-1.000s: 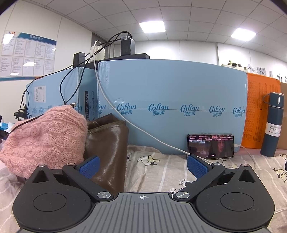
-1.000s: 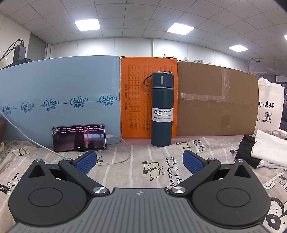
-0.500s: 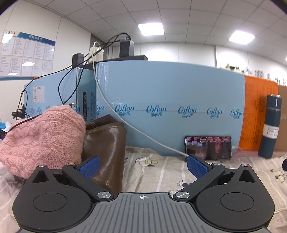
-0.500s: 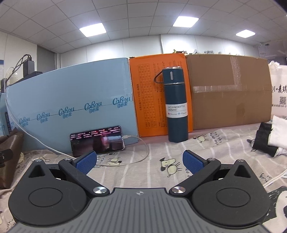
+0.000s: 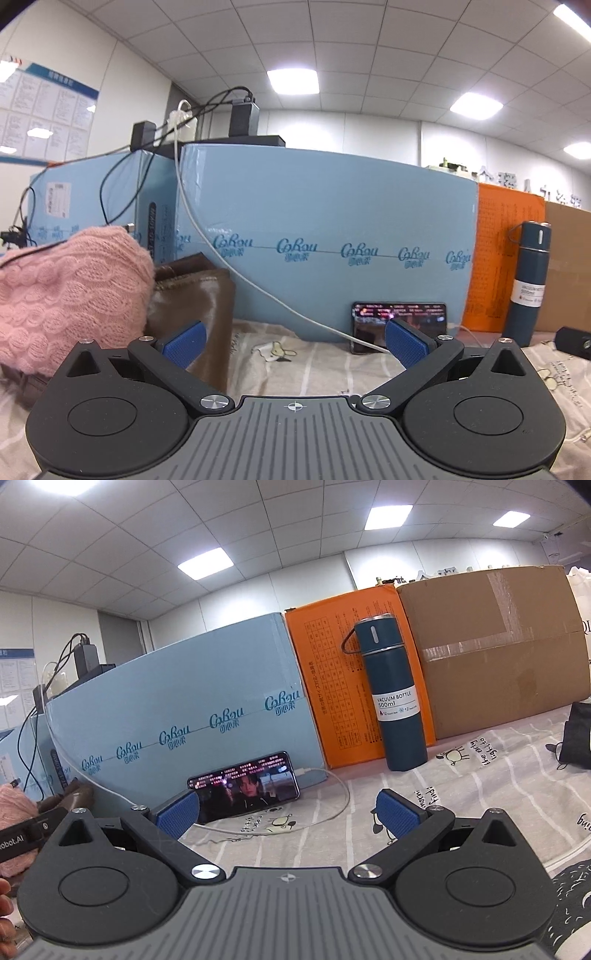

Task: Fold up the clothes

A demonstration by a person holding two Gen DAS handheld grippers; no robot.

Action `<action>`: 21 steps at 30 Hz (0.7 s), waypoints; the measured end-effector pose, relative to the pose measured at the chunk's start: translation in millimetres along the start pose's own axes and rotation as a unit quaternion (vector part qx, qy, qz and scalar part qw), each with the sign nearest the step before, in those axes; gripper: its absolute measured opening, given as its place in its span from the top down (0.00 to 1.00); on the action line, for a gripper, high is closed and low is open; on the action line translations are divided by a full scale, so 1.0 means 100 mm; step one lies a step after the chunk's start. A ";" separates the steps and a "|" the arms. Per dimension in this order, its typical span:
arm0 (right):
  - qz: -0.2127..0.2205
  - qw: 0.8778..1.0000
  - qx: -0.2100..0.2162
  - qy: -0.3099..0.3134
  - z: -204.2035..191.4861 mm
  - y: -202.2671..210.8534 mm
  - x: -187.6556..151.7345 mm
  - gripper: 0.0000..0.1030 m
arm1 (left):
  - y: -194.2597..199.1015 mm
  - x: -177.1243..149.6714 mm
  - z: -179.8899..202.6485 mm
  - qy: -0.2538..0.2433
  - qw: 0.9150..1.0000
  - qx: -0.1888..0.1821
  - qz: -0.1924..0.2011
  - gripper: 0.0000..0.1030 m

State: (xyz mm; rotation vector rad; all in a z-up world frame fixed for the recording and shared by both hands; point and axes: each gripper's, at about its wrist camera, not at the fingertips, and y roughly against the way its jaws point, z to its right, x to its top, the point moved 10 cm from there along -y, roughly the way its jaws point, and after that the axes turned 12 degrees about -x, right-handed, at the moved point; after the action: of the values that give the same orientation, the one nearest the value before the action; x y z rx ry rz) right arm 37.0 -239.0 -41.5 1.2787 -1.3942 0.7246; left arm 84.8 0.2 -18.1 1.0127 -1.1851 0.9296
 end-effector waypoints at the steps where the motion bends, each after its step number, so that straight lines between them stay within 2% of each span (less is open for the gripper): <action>1: -0.006 1.000 -0.001 0.004 -0.01 0.00 -0.01 0.00 | 0.00 0.00 0.01 -0.003 1.000 -0.003 -0.002 0.00; 6: -0.035 0.999 0.027 -0.001 -0.08 -0.01 -0.07 0.00 | -0.01 -0.02 0.07 -0.011 1.000 -0.019 -0.015 0.00; 10: -0.056 0.997 0.053 -0.020 -0.11 0.00 -0.10 0.00 | -0.02 -0.05 0.06 0.015 0.999 -0.036 -0.031 0.00; 16: -0.048 0.997 0.064 -0.022 -0.15 0.05 -0.09 0.00 | -0.01 -0.06 0.06 0.032 0.998 -0.050 -0.021 0.00; 21: -0.043 0.993 0.104 -0.018 -0.32 0.17 -0.04 0.00 | 0.08 0.02 0.04 0.056 0.997 -0.051 -0.001 0.00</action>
State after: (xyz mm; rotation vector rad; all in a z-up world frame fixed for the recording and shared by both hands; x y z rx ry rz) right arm 29.7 -204.7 -33.3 1.5119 -1.3096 0.8082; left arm 76.5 -1.2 -15.2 0.8693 -1.1265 0.9026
